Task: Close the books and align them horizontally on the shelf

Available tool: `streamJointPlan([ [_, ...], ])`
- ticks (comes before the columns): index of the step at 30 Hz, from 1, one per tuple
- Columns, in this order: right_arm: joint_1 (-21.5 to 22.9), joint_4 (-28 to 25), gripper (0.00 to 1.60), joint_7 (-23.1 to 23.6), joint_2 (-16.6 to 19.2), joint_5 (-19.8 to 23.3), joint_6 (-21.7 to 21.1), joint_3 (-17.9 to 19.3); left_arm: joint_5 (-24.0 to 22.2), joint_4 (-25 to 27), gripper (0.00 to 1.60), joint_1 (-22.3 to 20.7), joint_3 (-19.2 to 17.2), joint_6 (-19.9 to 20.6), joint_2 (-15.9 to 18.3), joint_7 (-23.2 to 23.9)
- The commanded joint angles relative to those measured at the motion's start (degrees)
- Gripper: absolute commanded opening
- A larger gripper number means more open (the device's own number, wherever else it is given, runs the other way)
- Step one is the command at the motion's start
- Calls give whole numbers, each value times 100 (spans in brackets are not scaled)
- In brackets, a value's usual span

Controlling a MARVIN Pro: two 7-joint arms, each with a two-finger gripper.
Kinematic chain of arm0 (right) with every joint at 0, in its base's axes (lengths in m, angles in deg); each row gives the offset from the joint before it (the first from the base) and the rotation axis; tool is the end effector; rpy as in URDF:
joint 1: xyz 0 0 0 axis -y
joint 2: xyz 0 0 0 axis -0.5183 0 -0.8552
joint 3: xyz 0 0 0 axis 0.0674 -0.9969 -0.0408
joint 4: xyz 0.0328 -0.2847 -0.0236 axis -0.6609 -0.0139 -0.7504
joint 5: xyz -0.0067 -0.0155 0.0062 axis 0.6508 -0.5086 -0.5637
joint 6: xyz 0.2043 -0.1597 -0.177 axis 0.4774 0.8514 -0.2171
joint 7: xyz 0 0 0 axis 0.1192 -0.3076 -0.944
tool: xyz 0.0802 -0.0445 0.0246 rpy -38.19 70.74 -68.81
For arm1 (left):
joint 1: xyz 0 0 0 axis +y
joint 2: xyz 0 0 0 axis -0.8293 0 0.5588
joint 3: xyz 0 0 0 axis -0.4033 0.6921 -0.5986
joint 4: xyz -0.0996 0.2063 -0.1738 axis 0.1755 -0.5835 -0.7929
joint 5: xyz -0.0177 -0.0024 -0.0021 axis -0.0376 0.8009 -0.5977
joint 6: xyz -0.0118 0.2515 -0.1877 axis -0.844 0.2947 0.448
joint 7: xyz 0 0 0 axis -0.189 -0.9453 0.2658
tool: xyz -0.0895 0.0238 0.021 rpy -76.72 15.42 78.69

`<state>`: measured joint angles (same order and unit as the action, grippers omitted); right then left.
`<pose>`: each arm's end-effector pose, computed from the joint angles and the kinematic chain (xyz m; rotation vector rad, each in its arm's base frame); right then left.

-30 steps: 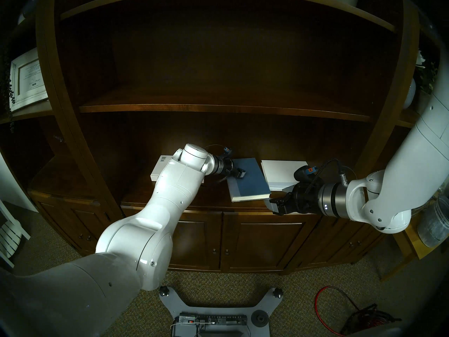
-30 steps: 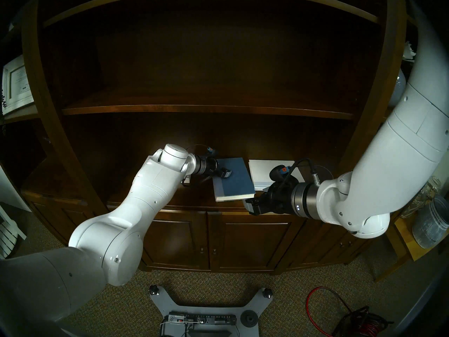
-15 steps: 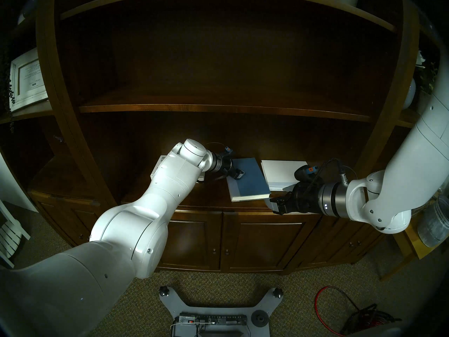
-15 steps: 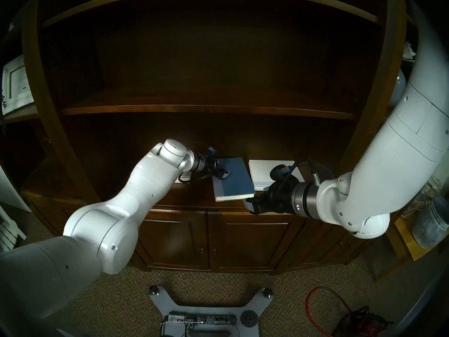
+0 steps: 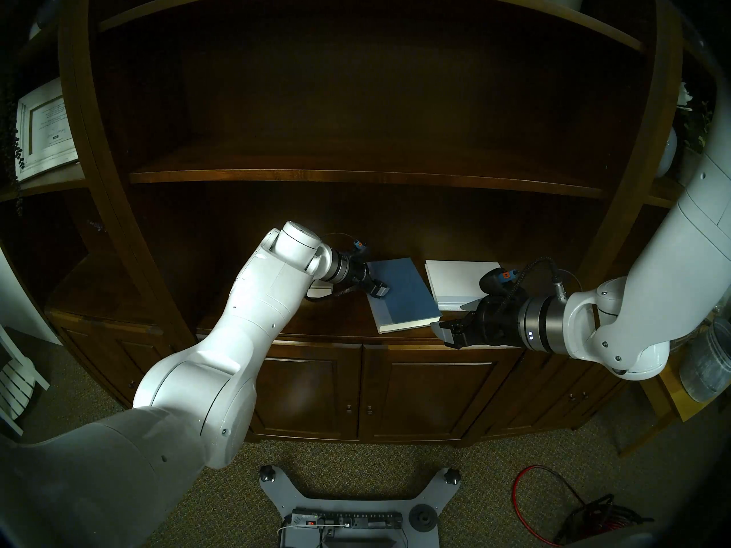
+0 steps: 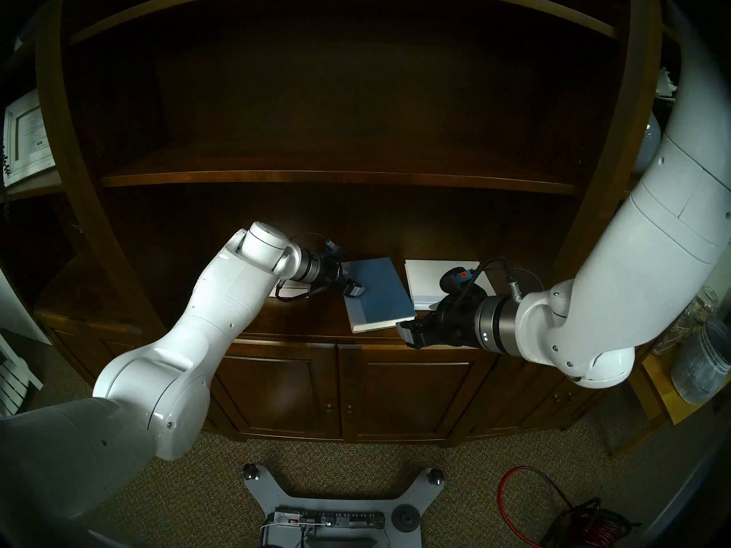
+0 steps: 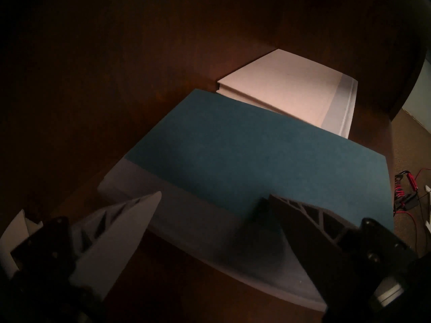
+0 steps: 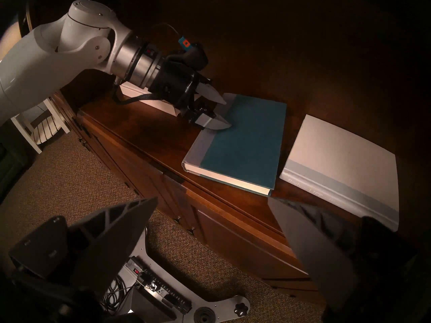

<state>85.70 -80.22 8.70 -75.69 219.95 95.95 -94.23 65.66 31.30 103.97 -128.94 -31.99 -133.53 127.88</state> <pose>0.2985 -0.0340 -0.1480 -2.5181 -0.7074 -1.2002 0.5583 -0.1018 -0.2593 2.2980 -1.1047 1.0394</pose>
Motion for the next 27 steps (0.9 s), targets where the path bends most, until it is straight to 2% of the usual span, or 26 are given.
streamJointPlan([
  [1, 122, 11, 160, 7, 5, -18, 89, 14, 85, 323, 160, 268, 157, 258, 70, 146],
  [16, 120, 13, 160, 1, 9, -22, 82, 17, 215, 1152, 160, 769, 403, 677, 429, 340],
  [27, 121, 12, 160, -2, 12, -26, 82, 18, 218, 1427, 160, 912, 397, 797, 588, 388],
])
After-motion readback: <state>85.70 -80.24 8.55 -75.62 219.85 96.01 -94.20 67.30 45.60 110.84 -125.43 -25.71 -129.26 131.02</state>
